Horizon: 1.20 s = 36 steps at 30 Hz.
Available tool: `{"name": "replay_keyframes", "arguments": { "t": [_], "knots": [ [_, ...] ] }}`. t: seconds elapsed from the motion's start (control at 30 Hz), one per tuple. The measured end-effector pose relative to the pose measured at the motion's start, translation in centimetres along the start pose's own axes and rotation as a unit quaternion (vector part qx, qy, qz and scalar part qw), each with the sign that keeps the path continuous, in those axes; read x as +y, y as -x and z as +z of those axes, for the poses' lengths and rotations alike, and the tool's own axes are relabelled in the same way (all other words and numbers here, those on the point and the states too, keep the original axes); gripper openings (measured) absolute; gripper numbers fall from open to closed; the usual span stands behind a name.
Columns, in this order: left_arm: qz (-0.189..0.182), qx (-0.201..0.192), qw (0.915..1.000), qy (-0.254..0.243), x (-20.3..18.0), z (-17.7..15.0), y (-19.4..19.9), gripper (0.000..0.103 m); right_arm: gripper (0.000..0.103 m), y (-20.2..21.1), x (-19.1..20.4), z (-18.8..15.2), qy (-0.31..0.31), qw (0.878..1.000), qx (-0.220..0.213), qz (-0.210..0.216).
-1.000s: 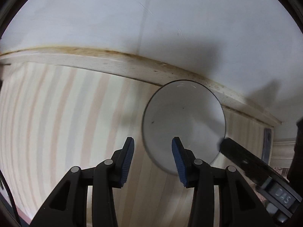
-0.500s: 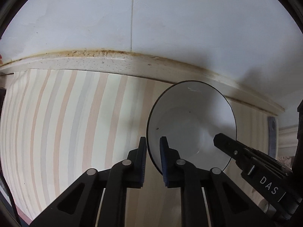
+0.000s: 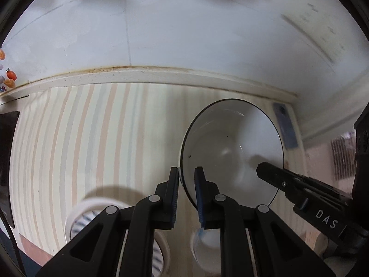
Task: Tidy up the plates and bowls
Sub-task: 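Grasp the black-rimmed white bowl rim with both grippers and lift, then nest the black-rimmed bowl into the bowls on the plate stack and release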
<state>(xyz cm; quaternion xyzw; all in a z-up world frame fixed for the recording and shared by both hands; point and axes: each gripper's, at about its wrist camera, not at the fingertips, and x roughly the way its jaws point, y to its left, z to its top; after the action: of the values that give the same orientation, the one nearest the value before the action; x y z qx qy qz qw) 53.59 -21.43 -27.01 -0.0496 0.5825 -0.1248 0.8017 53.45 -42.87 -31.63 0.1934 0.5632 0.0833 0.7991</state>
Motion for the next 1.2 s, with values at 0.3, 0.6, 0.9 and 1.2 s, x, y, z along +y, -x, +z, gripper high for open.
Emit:
{"name": "replay_keyframes", "arguments": {
  "t": [0.3, 0.6, 0.9, 1.2],
  "knots": [
    [-0.020, 0.027, 0.9989, -0.032, -2.9, -7.2, 0.9, 0.012, 0.015, 5.1, -2.5, -7.8, -0.027, 1.000, 0.000, -0.005],
    [-0.001, 0.066, 0.9967, -0.046, -4.2, -11.2, -1.8, 0.012, 0.015, 2.9, -5.0, -12.7, -0.049, 0.998, 0.033, -0.009],
    [0.018, 0.083, 0.9951, -0.049, -4.1, -12.5, -3.7, 0.012, 0.016, 0.4, -6.2, -14.1, -0.055, 0.997, 0.053, -0.008],
    [0.037, 0.084, 0.9938, -0.062, -4.6, -12.7, -4.5, 0.012, 0.016, -0.5, -6.3, -13.7, -0.047, 0.997, 0.059, -0.013]
  ]
}}
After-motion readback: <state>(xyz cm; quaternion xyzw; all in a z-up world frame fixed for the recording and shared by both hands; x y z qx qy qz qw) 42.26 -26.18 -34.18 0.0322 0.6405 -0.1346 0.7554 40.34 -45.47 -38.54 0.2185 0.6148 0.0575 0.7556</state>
